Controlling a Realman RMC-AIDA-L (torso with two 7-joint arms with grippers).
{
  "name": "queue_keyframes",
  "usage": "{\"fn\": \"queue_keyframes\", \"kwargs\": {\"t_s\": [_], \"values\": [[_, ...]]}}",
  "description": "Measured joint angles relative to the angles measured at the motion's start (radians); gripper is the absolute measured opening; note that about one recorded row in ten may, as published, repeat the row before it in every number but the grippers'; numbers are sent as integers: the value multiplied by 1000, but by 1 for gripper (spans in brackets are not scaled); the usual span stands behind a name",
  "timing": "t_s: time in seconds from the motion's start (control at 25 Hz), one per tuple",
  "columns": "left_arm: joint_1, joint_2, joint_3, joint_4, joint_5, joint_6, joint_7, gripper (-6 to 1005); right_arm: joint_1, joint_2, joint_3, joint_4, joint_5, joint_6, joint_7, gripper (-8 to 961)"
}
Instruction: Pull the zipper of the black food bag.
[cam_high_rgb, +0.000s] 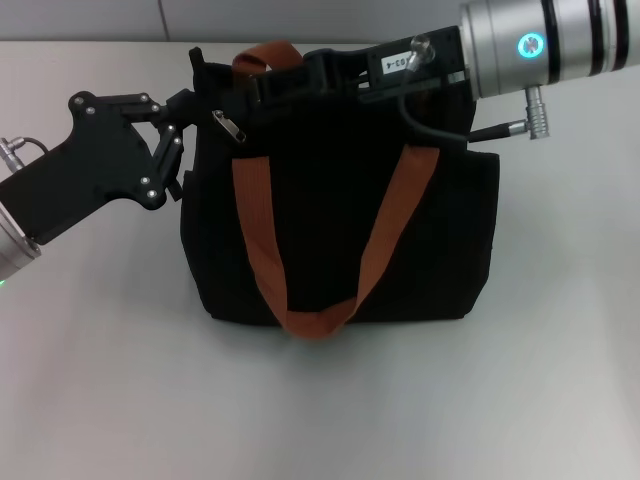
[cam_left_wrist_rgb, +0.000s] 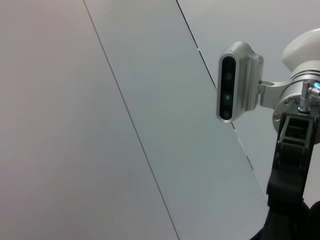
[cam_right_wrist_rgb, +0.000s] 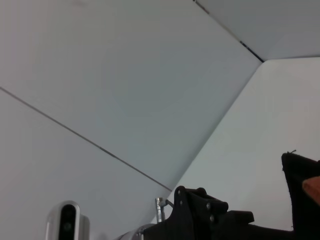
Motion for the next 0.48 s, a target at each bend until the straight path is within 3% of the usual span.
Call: {"fn": "queue_keyframes", "kwargs": {"t_s": [0.48], "values": [[-16, 0, 1, -8, 0, 5, -5, 36, 21, 10, -38, -7, -24, 44, -3, 443]]}}
